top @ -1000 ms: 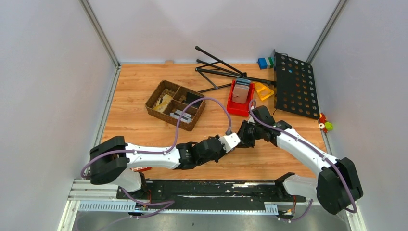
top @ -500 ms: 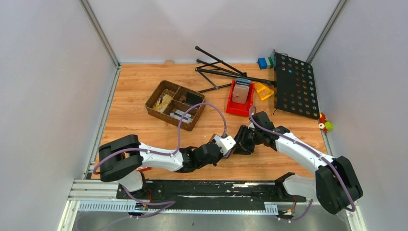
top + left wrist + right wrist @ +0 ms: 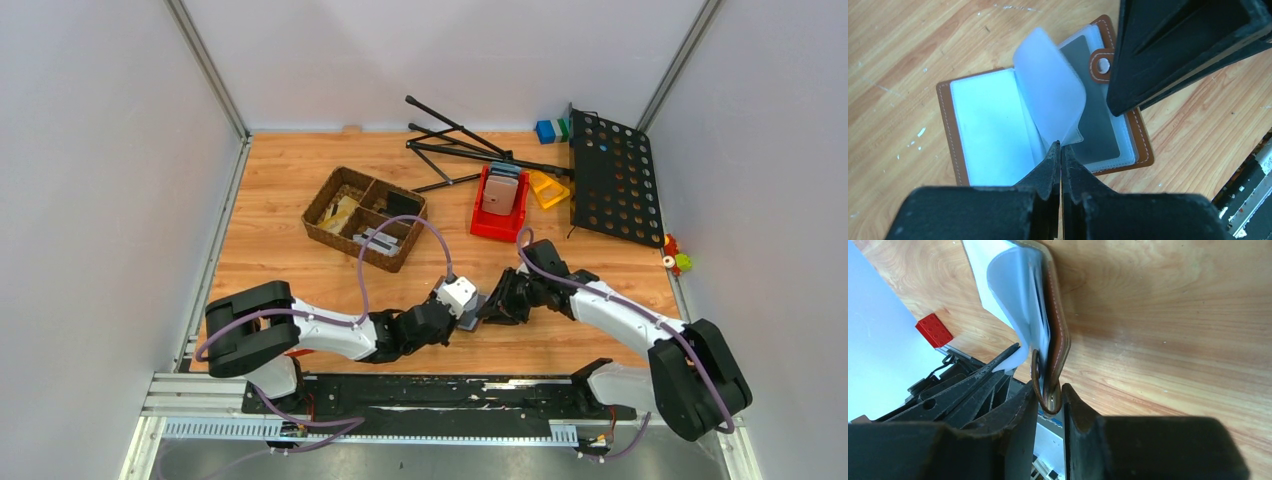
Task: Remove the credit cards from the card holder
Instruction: Remove the credit card from the card holder.
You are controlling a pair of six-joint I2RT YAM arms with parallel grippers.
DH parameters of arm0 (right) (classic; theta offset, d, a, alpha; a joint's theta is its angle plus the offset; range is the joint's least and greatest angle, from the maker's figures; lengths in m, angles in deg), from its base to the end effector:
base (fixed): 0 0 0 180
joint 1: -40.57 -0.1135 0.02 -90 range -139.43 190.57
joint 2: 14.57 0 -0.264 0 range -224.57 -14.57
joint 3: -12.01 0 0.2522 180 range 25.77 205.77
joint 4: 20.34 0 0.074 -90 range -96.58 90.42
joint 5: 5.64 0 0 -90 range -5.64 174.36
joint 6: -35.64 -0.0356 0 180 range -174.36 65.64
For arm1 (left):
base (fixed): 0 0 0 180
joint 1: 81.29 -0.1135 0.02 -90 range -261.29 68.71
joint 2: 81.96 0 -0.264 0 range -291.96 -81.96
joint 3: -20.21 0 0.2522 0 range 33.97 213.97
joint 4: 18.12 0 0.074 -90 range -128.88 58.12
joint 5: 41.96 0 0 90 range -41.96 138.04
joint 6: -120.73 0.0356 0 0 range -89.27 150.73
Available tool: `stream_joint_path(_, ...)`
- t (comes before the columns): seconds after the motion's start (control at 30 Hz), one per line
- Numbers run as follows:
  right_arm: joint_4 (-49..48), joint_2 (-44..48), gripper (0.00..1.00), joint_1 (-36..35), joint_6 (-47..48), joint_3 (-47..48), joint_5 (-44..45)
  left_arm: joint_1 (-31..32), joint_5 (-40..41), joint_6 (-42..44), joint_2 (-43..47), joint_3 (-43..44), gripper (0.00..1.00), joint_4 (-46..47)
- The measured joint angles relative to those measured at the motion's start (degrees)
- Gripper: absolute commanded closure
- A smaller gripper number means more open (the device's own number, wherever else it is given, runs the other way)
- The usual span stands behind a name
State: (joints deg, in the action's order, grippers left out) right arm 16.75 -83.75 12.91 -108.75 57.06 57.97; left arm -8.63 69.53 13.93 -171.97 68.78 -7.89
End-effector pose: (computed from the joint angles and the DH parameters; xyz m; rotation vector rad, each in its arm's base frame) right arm 0.1763 0.1103 0.1643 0.4996 2.8560 0.9993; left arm 0.1021 -0.2832 0.1551 0.7890 1.9698 -0.5521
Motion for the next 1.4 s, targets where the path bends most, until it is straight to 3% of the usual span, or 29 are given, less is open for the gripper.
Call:
stream_joint_path(0.13,-2.95,-1.03,0.81,0.00,-0.22,-1.66,-0.02,0.00,1.95,-4.13,0.35,-2.12,1.00,1.42)
stream_joint_path(0.23,-4.55,-1.22,0.98,0.00,-0.48,-2.60,0.04,-0.02,3.34,-6.82,0.74,-3.50,1.00,2.34)
stream_joint_path(0.37,-6.29,-1.20,1.00,0.00,-0.96,-2.82,0.13,-1.14,4.13,-10.40,1.95,-5.92,0.99,3.61)
stream_joint_path(0.47,-7.02,-0.85,1.00,-0.02,-0.96,-3.02,0.35,-2.84,3.87,-12.94,3.19,-7.58,0.88,4.92)
stream_joint_path(0.57,-7.39,0.24,1.00,0.00,-0.87,-3.43,0.85,-5.29,3.41,-15.43,4.96,-9.81,0.62,5.66)
stream_joint_path(0.7,-7.69,1.16,1.00,0.00,0.15,-3.50,0.94,-7.65,3.56,-18.51,7.74,-12.52,0.46,4.83)
stream_joint_path(0.9,-7.89,1.16,1.00,0.28,3.76,-3.52,0.24,-8.94,4.33,-20.35,14.95,-13.90,0.37,0.83)
stream_joint_path(1.2,-12.59,7.17,1.00,1.20,14.01,-5.79,-3.41,-15.39,-2.45,-20.39,28.24,-16.20,0.03,-1.97)
stream_joint_path(1.4,-15.08,16.72,1.00,2.40,18.86,-6.16,-6.16,-22.16,-13.31,-20.46,31.74,-18.82,0.00,-1.16)
